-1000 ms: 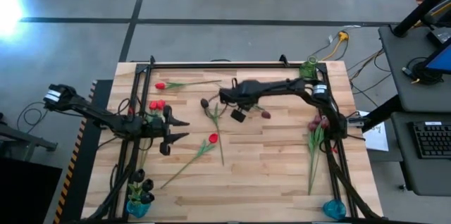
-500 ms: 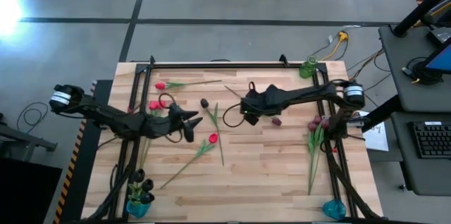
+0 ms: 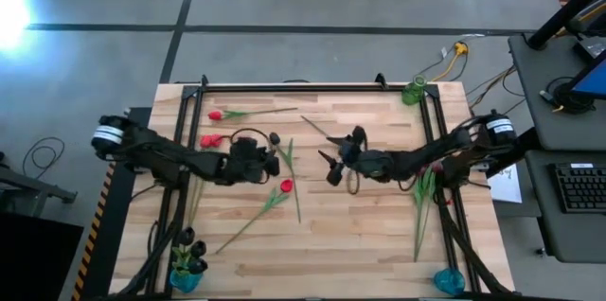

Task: Sort flowers into vase by color
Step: Put the black tulip into the left blue vase

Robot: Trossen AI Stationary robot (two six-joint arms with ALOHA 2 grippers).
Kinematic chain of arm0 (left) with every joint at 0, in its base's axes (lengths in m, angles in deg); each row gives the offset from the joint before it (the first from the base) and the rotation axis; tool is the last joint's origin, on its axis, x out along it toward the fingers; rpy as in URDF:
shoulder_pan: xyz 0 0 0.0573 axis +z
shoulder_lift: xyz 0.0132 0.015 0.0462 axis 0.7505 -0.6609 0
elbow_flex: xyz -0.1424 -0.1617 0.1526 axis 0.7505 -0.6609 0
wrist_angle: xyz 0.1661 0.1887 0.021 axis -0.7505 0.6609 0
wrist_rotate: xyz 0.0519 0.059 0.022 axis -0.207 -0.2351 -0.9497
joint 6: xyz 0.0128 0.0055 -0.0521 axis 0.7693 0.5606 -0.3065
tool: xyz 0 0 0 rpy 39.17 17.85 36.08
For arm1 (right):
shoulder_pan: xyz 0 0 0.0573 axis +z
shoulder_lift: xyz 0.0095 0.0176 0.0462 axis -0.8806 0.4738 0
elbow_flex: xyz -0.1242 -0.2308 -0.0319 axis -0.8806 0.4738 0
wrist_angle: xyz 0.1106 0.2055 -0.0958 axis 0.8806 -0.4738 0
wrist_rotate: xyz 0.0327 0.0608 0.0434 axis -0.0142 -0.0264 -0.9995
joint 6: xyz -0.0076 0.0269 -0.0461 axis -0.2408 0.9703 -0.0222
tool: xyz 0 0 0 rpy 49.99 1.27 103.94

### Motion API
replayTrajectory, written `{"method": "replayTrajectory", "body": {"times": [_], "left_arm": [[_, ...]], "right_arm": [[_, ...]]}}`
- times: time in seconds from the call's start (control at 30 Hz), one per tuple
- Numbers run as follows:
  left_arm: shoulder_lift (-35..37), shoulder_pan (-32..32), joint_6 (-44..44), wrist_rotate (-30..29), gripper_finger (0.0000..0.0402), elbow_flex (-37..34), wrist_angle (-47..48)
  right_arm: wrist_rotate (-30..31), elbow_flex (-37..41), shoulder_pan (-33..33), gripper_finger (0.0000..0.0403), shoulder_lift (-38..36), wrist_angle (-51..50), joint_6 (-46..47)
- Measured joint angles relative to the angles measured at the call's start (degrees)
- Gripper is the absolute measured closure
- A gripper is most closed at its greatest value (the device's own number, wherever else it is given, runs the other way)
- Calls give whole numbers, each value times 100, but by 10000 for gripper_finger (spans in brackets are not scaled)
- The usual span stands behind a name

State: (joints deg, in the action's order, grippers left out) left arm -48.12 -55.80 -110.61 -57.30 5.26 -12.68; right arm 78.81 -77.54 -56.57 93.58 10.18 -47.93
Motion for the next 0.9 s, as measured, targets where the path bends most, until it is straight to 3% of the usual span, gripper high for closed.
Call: {"method": "replayTrajectory", "body": {"times": [0.2, 0.5, 0.9], "left_arm": [[-862, 387, -1016, 588, 209, 438, 227], [-1373, 809, -1544, 592, 150, 1466, 1222], [-2295, 875, -2715, 470, 190, 1841, 1455]], "right_arm": [[65, 415, -44, 179, 349, 2459, -647], [-176, 772, 173, 179, 970, 2190, -218], [-1122, 741, 638, 179, 897, 1769, 15]]}}
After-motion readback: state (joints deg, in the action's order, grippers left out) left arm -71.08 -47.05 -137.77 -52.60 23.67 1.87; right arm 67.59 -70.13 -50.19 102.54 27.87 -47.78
